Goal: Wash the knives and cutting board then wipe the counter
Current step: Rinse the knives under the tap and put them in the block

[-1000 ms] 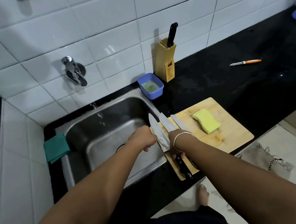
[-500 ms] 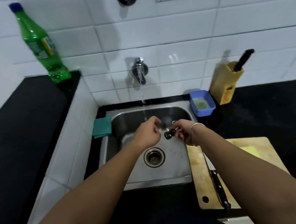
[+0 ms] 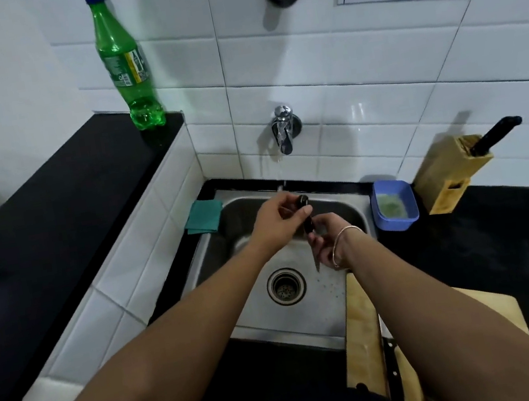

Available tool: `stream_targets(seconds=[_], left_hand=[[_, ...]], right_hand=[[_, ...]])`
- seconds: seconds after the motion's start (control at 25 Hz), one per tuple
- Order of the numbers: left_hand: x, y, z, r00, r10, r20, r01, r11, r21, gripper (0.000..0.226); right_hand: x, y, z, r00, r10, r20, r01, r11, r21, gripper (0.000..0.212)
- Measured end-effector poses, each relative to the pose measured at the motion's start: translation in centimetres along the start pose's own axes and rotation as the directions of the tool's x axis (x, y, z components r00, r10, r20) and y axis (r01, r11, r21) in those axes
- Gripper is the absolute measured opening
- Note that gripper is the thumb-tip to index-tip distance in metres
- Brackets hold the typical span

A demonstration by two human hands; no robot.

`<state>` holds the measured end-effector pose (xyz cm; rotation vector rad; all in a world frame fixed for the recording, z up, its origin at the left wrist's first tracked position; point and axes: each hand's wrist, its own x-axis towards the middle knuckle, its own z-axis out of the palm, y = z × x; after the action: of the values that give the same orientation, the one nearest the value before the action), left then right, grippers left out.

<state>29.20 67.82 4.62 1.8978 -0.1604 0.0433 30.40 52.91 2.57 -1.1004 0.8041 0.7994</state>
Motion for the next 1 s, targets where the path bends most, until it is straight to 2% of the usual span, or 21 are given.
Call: stream_targets(seconds=[0.08, 0.16, 0.24, 0.32, 0.44, 0.56, 0.68, 0.8, 0.92, 1.0], left_hand=[[0.6, -0.3, -0.1, 0.999, 0.018, -0.046, -0.016, 0.999, 0.031, 0.019], [1.2, -0.7, -0.2, 0.99, 0.001, -0.139, 0.007, 0.998, 0.057, 0.023], [1.7, -1.3, -0.3, 0.979, -0.022, -0.203, 0.043, 0.994, 0.104, 0.027], [2.4, -1.5, -0.1, 0.972, -0.048, -0.23, 0.088, 0.982, 0.17, 0.03], [3.5, -1.3, -0.3, 0.94, -0.108, -0.322, 0.18, 0.962, 0.204, 0.04], [4.8, -1.4, -1.0, 0.928, -0.152, -0.34, 0.212, 0.967, 0.145, 0.041], [6.5, -1.1, -2.4, 0.964, -0.168, -0.205, 0.164, 0.986, -0.038, 0.032], [8.5, -0.6, -3.2, 0.985, -0.151, -0.086, 0.143, 0.986, -0.087, 0.021], [10.5, -0.1, -3.3, 0.985, -0.144, -0.099, 0.132, 0.984, -0.116, 0.011], [11.8, 0.3, -3.0, 0.979, -0.146, -0.142, 0.131, 0.985, -0.11, 0.01]], right_hand=[[0.2, -0.1, 0.5, 0.998, -0.058, -0.032, 0.051, 0.983, -0.176, 0.037], [0.5, -0.2, 1.3, 0.967, -0.235, -0.097, 0.18, 0.903, -0.391, 0.03], [1.1, -0.3, 1.9, 0.867, -0.492, -0.079, 0.379, 0.753, -0.538, 0.015], [1.7, -0.5, 2.5, 0.753, -0.656, 0.048, 0.535, 0.569, -0.625, 0.003], [2.9, -0.6, 3.3, 0.639, -0.75, 0.17, 0.646, 0.405, -0.647, 0.017], [3.4, -1.1, 3.9, 0.607, -0.775, 0.179, 0.698, 0.412, -0.585, 0.02], [3.7, -2.6, 4.2, 0.575, -0.795, 0.191, 0.747, 0.416, -0.519, 0.02], [3.6, -4.7, 4.6, 0.571, -0.801, 0.179, 0.771, 0.448, -0.452, 0.021], [3.5, -6.6, 5.3, 0.551, -0.815, 0.18, 0.787, 0.436, -0.437, 0.027], [3.8, -7.9, 5.6, 0.551, -0.82, 0.158, 0.789, 0.45, -0.418, 0.023]])
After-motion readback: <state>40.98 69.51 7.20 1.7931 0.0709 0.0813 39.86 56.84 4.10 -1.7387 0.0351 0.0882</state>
